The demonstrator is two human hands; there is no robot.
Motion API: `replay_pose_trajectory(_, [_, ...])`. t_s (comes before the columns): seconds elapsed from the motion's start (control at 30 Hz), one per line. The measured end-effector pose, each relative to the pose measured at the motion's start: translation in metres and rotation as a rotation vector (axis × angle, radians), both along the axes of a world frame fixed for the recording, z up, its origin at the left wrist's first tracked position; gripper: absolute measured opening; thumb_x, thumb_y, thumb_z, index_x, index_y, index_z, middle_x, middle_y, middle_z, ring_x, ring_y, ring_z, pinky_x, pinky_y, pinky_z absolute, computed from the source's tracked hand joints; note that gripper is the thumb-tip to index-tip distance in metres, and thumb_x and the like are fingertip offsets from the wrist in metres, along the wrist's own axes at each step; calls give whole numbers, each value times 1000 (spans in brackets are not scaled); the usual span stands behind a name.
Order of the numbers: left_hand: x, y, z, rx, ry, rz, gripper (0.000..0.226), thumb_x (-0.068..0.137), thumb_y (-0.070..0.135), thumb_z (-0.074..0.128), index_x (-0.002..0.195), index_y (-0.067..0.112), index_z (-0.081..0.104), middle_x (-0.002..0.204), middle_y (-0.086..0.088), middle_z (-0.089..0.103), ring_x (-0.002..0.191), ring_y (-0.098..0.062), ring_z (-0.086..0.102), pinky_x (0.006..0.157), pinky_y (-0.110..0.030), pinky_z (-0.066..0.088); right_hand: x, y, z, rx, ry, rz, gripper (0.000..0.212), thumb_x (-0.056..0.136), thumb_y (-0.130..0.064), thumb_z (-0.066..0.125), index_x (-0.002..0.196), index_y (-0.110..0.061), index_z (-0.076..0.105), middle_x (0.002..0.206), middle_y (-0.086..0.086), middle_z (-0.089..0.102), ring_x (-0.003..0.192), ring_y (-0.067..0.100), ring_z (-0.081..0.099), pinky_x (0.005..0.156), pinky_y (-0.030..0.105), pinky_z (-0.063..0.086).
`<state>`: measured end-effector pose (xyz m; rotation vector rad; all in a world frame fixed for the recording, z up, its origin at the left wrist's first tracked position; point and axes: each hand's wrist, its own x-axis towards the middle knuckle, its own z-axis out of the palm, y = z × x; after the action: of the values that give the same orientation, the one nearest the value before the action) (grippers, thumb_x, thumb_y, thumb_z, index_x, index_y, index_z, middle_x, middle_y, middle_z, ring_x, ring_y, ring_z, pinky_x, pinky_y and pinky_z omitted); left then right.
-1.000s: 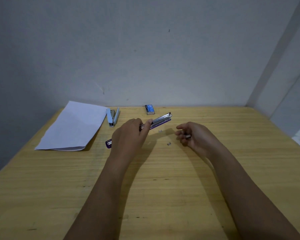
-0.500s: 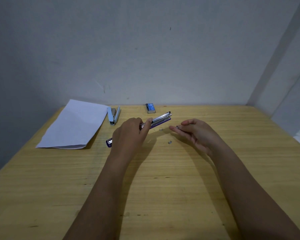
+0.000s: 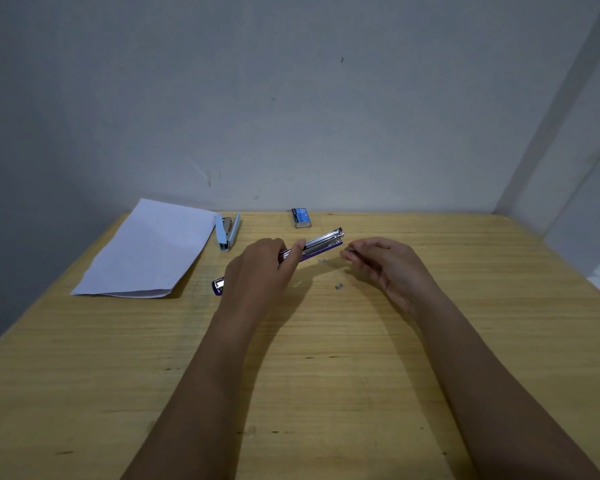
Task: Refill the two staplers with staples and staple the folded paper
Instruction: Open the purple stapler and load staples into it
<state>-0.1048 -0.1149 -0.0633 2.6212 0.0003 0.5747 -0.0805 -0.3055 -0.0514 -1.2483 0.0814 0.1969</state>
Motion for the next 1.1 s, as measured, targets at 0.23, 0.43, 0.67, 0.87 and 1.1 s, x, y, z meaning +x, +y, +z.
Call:
replay_pose_trajectory(0.23, [-1,-1,2,-4,-10,-15,52,96,50,33,79,10,61,71,-5,59,66,-20,55,52,-29,33,-2,-2,1,-32,-69,-25,7,84,-2,62,88,-6,66,71,7,73,68,11,68,59,14,54])
replay_pose_trajectory(0.43, [-2,0,3,9,0,-20,51,96,51,33,80,12,62,71,-3,59,66,-18,55,51,-27,32,-1,-3,0,30,-150,-39,11,82,3,62,91,-3,66,74,6,72,75,11,70,66,13,54])
replay_pose_trajectory(0.67, [-4,0,4,31,-21,-45,50,95,52,35,83,13,63,76,-2,60,70,-17,55,56,-31,40,-2,0,-1,-375,-477,-184,9,86,-14,63,88,-22,67,86,-6,66,82,5,63,59,18,53])
replay_pose_trajectory(0.87, [-5,-2,5,44,-24,-94,48,94,54,36,85,15,63,77,0,59,71,-16,54,56,-30,39,-5,4,-6,-639,-736,-49,18,85,-19,66,85,-37,66,96,-12,60,97,5,59,80,22,47])
replay_pose_trajectory(1.1, [-5,-2,5,62,-22,-101,47,93,55,36,88,18,64,80,2,60,72,-13,54,55,-24,37,-6,6,-7,-651,-794,-31,25,84,-14,67,86,-39,66,92,-12,61,92,6,60,81,22,50])
